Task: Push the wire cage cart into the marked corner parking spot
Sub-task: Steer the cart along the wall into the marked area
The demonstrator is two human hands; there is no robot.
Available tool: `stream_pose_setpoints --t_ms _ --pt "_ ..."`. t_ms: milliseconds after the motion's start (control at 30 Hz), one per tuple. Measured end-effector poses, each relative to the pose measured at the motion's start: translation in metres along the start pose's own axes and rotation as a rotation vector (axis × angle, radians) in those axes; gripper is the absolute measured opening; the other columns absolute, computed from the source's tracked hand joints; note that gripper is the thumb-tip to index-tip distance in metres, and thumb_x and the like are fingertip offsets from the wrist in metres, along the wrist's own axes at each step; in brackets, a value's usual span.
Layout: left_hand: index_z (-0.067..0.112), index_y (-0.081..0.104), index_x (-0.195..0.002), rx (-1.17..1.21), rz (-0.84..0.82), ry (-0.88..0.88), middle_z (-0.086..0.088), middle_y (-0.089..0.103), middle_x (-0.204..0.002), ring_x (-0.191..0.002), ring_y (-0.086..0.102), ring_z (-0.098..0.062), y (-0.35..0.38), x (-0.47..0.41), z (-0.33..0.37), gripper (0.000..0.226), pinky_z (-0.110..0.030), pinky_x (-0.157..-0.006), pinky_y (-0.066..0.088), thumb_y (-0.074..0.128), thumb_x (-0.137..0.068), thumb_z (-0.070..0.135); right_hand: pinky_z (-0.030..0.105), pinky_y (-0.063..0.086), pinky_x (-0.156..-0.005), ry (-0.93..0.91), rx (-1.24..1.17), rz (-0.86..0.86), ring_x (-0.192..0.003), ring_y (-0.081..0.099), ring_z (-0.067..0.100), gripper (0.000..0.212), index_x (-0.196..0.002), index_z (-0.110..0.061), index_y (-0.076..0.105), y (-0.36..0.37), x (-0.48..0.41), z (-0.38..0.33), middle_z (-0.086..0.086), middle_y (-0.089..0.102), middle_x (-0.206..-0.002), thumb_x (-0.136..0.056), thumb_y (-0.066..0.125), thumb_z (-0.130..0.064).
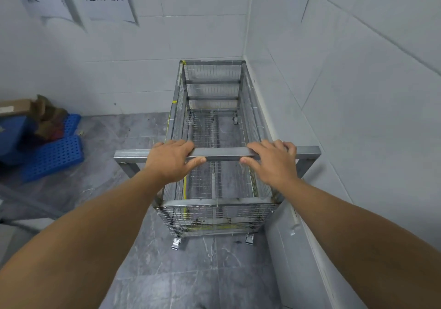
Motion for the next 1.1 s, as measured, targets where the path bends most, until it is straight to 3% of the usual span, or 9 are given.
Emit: stream_pose_setpoints --t_ms 533,700,933,1100 --pt "0.026 0.047 -0.091 0.011 -0.020 0.031 0.008 0.053 -0.081 -0.073 0.049 -0.014 0.000 -0.051 -0.031 0.062 -0.034 -0.066 0.036 0.014 -0.083 0.078 0.045 0.022 -0.099 0.019 -0.012 0.013 -0.102 0.048 0.019 0.045 -0.110 -0.042 0.055 0.011 -0.057 -0.001 -0.014 0.060 -0.102 -0.088 0.031 -0.074" --pt "0.026 0.049 -0.096 0.012 0.010 0.002 0.009 0.048 -0.081 -0.074 0.045 -0.015 0.002 -0.050 -0.045 0.073 -0.035 -0.071 0.034 0.006 -0.080 0.082 0.044 0.025 -0.095 -0.006 -0.015 0.021 -0.101 0.049 0.020 0.047 -0.111 -0.041 0.055 0.012 -0.063 -0.012 -0.013 0.061 -0.102 -0.088 0.031 -0.074" --pt "0.025 0.050 -0.098 -0.002 -0.033 -0.027 0.006 0.051 -0.087 -0.082 0.051 -0.019 0.006 -0.059 -0.044 0.070 -0.041 -0.079 0.039 0.011 -0.080 0.080 0.043 0.023 -0.093 -0.010 -0.001 0.017 -0.103 0.049 0.019 0.048 -0.113 -0.043 0.055 0.011 -0.069 -0.006 -0.013 0.061 -0.104 -0.088 0.030 -0.075" --pt "0.026 0.043 -0.089 0.026 -0.052 -0.002 0.006 0.051 -0.083 -0.078 0.049 -0.019 0.003 -0.068 -0.036 0.064 -0.041 -0.078 0.041 0.010 -0.080 0.080 0.045 0.024 -0.095 0.013 -0.005 -0.011 -0.103 0.048 0.019 0.046 -0.110 -0.042 0.055 0.009 -0.075 0.003 -0.013 0.059 -0.102 -0.088 0.031 -0.075"
Point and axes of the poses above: each hand's wrist, its own x-axis away from the middle knuckle, its own y-axis out of the palm, z = x × y, the point moved 6 cm from there along -x, towards the middle knuckle
